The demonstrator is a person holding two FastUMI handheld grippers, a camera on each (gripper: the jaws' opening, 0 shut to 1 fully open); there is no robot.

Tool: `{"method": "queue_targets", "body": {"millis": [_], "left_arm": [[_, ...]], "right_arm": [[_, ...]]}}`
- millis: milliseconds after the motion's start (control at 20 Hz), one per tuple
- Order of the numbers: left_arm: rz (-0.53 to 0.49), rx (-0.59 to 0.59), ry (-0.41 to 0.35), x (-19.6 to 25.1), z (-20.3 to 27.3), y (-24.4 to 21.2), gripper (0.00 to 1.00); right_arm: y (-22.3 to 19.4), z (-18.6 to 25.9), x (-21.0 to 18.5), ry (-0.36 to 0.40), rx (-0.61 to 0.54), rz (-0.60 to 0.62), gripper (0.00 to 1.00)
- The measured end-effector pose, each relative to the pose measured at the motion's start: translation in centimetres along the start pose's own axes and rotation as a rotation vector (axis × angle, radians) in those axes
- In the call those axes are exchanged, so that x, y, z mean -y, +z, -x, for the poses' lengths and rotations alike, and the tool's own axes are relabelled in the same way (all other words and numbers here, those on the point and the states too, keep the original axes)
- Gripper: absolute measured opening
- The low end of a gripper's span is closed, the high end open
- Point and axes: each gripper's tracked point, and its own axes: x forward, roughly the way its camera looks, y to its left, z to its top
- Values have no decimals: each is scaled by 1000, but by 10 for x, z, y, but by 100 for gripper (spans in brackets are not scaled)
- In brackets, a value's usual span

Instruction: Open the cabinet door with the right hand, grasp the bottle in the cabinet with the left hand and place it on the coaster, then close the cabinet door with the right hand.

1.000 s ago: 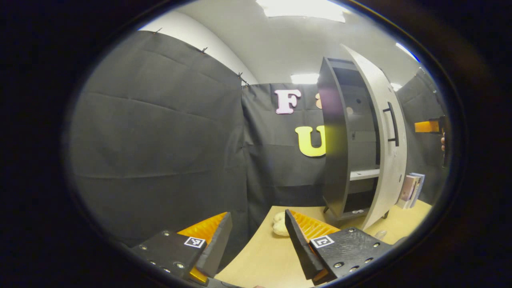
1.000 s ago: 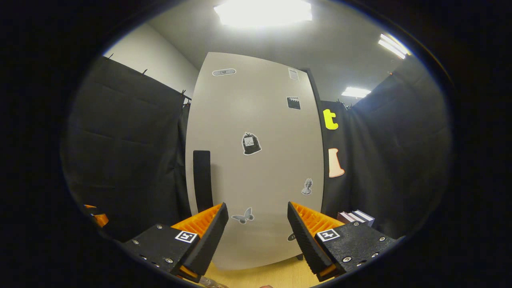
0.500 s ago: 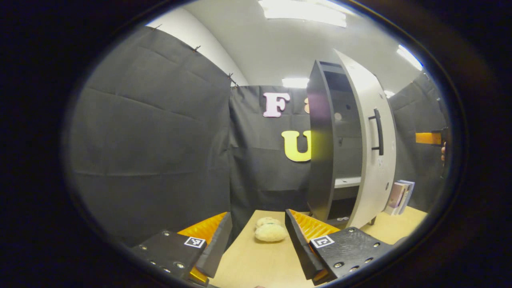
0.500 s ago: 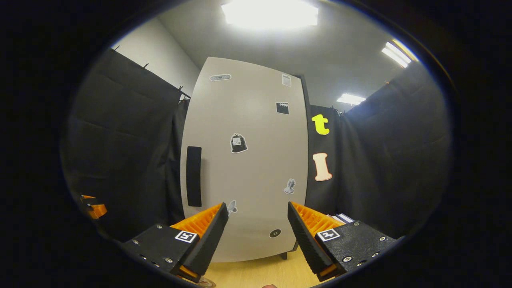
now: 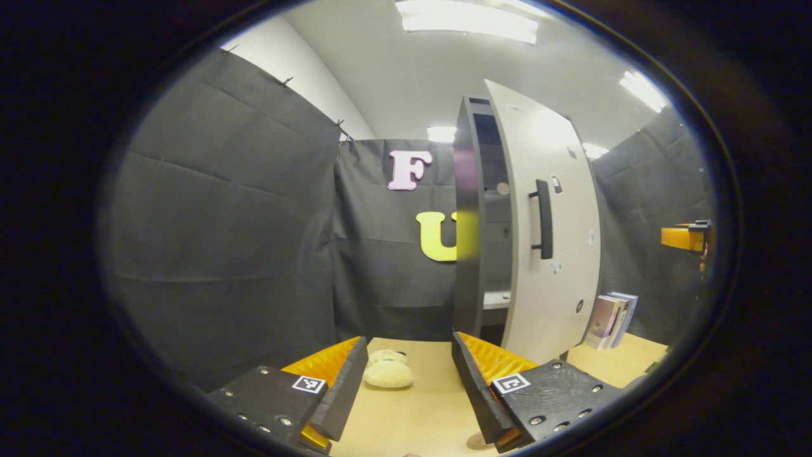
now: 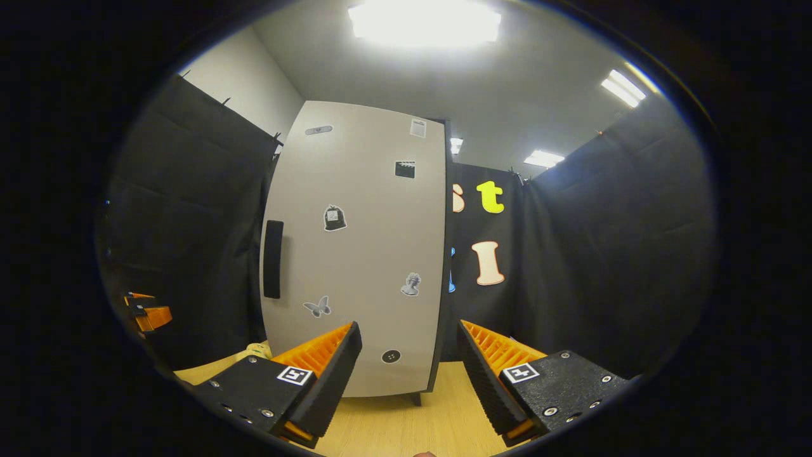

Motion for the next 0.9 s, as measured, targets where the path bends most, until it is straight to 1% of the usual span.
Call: {"method": "queue_targets", "body": {"millis": [150,200,250,300,350,400,450,500,550,600,650,700,750,800,900], "left_arm": [[12,13,-29,26,-1,5,83],[13,15,-35,33,2,7,80],[14,16,-41,40,3,9,80],[14,17,-48,50,5,11,83],[14,17,-58,61,4,12,83],[11,18,-66,72,4,14,80],[6,20,-73,84,4,16,83],[1,22,-78,101,5,17,83],[0,23,-82,113,5,19,80],[2,23,-86,126,4,17,80],[5,22,-89,134,3,17,83],[6,19,-90,141,4,17,83],[5,15,-91,146,5,16,80],[4,12,-90,150,6,15,83],[-1,12,-84,154,5,16,83]], "right_arm": [[-5,7,25,-5,-8,-26,93],[-6,9,33,-8,-9,-32,93],[-9,13,41,-10,-12,-37,93],[-11,15,48,-15,-14,-40,93],[-14,17,57,-20,-17,-43,93],[-17,20,64,-26,-21,-49,93],[-19,22,70,-29,-25,-58,93],[-21,23,75,-28,-31,-70,93],[-24,23,78,-25,-34,-77,93],[-26,24,82,-23,-38,-80,93],[-28,24,86,-23,-40,-80,93],[-31,24,89,-26,-42,-80,93],[-32,25,93,-30,-40,-83,93],[-33,23,95,-33,-39,-88,93],[-35,21,97,-29,-42,-101,93]]}}
